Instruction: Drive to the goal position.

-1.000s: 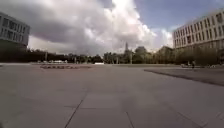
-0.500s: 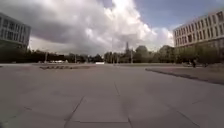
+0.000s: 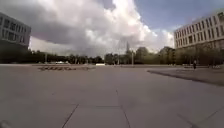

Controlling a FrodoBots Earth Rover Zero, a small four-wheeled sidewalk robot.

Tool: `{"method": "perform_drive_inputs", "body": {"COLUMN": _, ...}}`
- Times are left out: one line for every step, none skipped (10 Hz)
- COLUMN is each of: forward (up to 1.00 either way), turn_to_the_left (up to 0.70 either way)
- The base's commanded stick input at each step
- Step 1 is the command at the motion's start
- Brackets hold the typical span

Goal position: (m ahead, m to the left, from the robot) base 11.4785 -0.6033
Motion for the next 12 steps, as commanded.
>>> {"method": "perform_drive_inputs", "body": {"forward": 0.7, "turn_to_the_left": -0.14}}
{"method": "perform_drive_inputs", "body": {"forward": 0.7, "turn_to_the_left": -0.14}}
{"method": "perform_drive_inputs", "body": {"forward": 0.7, "turn_to_the_left": -0.14}}
{"method": "perform_drive_inputs", "body": {"forward": 0.7, "turn_to_the_left": -0.14}}
{"method": "perform_drive_inputs", "body": {"forward": 0.7, "turn_to_the_left": -0.13}}
{"method": "perform_drive_inputs", "body": {"forward": 0.7, "turn_to_the_left": -0.01}}
{"method": "perform_drive_inputs", "body": {"forward": 0.7, "turn_to_the_left": 0.0}}
{"method": "perform_drive_inputs", "body": {"forward": 0.7, "turn_to_the_left": 0.0}}
{"method": "perform_drive_inputs", "body": {"forward": 0.7, "turn_to_the_left": 0.0}}
{"method": "perform_drive_inputs", "body": {"forward": 0.7, "turn_to_the_left": 0.0}}
{"method": "perform_drive_inputs", "body": {"forward": 0.7, "turn_to_the_left": 0.0}}
{"method": "perform_drive_inputs", "body": {"forward": 0.7, "turn_to_the_left": 0.0}}
